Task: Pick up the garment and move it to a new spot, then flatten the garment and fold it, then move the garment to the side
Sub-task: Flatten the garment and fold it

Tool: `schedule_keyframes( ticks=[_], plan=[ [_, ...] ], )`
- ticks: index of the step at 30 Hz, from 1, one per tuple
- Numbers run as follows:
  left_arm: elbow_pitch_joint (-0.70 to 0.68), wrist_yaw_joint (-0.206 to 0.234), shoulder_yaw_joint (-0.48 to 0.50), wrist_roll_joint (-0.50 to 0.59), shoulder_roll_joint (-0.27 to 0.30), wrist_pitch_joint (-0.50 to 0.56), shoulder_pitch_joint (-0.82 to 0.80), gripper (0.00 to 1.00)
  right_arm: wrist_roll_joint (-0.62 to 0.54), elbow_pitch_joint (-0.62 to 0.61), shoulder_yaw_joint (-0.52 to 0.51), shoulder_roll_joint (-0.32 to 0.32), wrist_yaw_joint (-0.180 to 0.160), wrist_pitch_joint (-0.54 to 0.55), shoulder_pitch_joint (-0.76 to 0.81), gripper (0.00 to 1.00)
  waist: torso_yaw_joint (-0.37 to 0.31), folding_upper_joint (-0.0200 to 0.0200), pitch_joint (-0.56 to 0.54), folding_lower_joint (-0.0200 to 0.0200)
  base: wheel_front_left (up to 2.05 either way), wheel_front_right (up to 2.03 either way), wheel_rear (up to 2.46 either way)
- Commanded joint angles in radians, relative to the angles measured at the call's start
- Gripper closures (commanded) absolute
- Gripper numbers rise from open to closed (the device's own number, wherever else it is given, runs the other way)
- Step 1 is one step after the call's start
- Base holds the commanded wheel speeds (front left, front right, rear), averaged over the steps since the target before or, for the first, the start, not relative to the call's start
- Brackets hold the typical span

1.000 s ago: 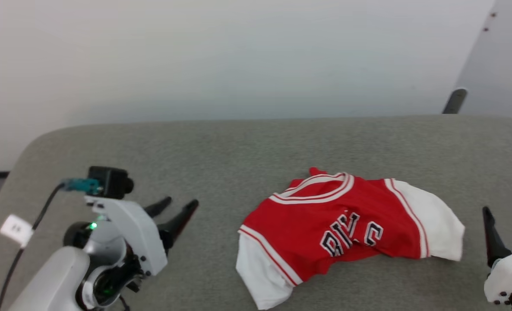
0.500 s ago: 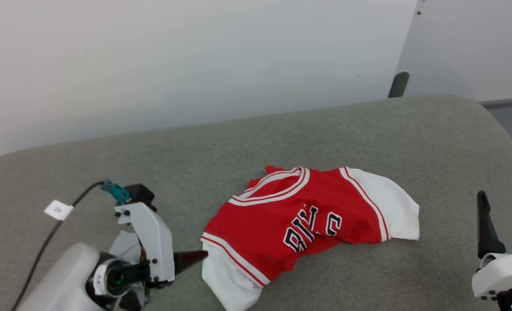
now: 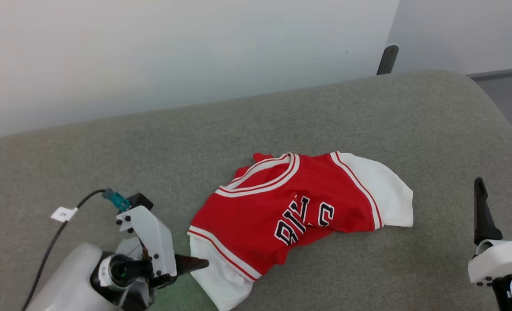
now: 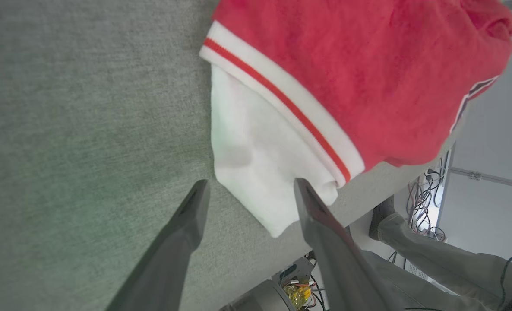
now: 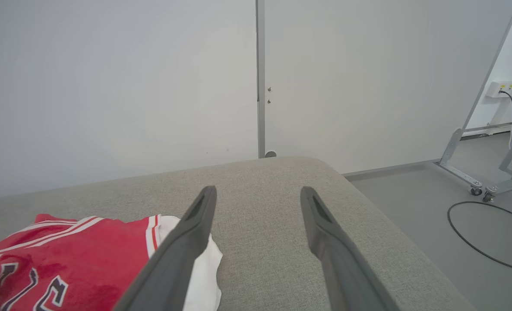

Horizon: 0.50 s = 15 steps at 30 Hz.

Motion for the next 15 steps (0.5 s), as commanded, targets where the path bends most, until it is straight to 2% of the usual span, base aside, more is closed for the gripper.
schedule_keyframes(
  ticks=[1, 13, 14, 15],
  plan=[
    [0.015, 0.008, 0.003, -0.009, -0.011, 0.0, -0.013, 0.0, 0.005, 0.007, 0.003, 0.002, -0.001, -0.008, -0.016, 0.0, -0.008, 0.0, 0.015, 0.0, 0.0, 0.0, 0.0],
    [0.157, -0.046, -0.032, 0.029, -0.036, -0.047, -0.012, 0.0, 0.018, 0.039, 0.021, 0.002, -0.001, -0.017, -0.058, 0.0, -0.027, 0.0, 0.058, 0.0, 0.0, 0.0, 0.0],
    [0.169, -0.06, -0.038, 0.03, -0.04, -0.044, -0.012, 0.53, 0.017, 0.041, 0.02, 0.0, -0.001, -0.016, -0.059, 0.0, -0.028, 0.0, 0.06, 0.0, 0.0, 0.0, 0.0],
    [0.181, -0.064, -0.037, 0.028, -0.045, -0.051, -0.014, 1.0, 0.018, 0.041, 0.019, -0.002, -0.001, -0.016, -0.062, 0.0, -0.028, 0.0, 0.062, 0.0, 0.0, 0.0, 0.0]
  ],
)
